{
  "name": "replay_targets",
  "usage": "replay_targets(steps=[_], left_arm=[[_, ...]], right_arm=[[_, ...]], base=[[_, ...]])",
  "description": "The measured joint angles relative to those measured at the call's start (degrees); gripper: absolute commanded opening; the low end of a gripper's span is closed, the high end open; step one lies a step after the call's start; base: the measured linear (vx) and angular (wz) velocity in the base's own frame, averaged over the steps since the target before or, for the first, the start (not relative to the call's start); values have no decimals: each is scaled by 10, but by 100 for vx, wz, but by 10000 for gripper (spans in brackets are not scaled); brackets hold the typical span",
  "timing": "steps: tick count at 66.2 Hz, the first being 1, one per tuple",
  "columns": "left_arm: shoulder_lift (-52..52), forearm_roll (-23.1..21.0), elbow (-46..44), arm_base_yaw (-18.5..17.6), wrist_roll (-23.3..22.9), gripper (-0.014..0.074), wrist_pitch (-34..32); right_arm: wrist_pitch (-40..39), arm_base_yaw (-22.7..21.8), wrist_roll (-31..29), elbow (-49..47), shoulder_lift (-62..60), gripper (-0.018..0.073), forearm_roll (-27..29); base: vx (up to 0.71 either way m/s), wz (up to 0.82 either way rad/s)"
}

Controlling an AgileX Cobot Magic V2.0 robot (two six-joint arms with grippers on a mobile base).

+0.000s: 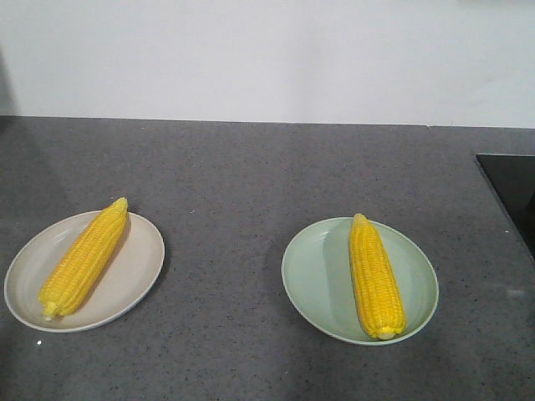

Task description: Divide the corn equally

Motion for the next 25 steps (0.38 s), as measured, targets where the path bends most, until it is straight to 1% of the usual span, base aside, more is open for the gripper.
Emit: replay_targets(steps=[25], left_arm=[[0, 0, 0, 0, 0, -6, 0]], right_arm=[[0, 0, 0, 0, 0, -11, 0]], base=[[0, 0]])
